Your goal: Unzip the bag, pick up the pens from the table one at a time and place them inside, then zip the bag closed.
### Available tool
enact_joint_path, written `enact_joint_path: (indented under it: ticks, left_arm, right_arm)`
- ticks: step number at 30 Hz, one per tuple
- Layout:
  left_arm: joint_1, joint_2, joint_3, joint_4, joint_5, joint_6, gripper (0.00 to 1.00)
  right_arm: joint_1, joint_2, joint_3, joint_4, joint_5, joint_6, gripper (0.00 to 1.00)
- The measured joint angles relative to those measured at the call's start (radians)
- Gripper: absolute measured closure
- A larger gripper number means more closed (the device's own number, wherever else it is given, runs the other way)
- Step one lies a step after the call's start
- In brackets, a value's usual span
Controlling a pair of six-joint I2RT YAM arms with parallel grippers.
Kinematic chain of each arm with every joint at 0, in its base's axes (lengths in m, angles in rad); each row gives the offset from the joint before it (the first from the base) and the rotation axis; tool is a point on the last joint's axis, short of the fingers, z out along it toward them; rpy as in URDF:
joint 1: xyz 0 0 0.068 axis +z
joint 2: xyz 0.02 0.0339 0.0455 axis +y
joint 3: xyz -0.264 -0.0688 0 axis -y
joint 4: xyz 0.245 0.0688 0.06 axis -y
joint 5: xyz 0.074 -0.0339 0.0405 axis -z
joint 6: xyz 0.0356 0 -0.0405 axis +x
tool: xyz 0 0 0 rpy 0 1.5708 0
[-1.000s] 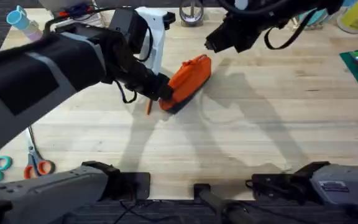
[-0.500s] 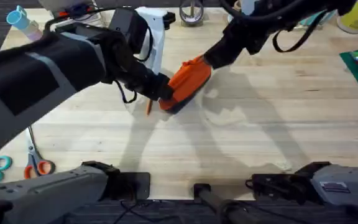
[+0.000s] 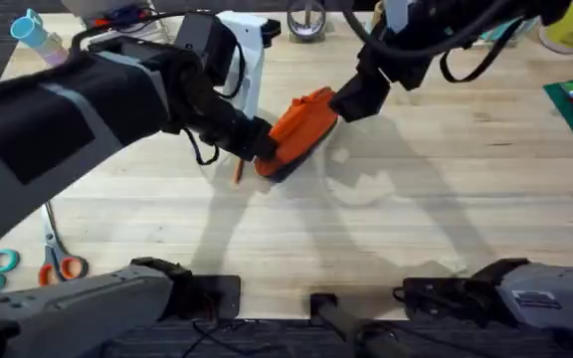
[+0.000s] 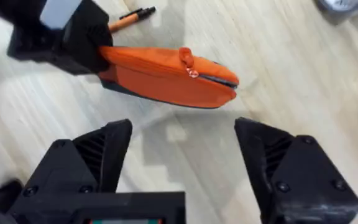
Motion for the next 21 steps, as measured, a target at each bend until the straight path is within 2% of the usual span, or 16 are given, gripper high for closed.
enact_joint_path:
  ticks: [6, 11, 21]
  left_arm:
    - [0.000, 0.000, 0.000, 0.000, 0.000, 0.000, 0.959]
    - [0.000, 0.000, 0.000, 0.000, 0.000, 0.000, 0.959]
    - [0.000, 0.000, 0.000, 0.000, 0.000, 0.000, 0.959]
  right_arm:
    - [0.000, 0.016, 0.000, 0.030, 0.000, -0.160, 0.004]
    - [0.000, 0.076, 0.000, 0.033, -0.006, -0.270, 0.004]
    - [-0.012, 0.170, 0.000, 0.116, -0.105, -0.439, 0.004]
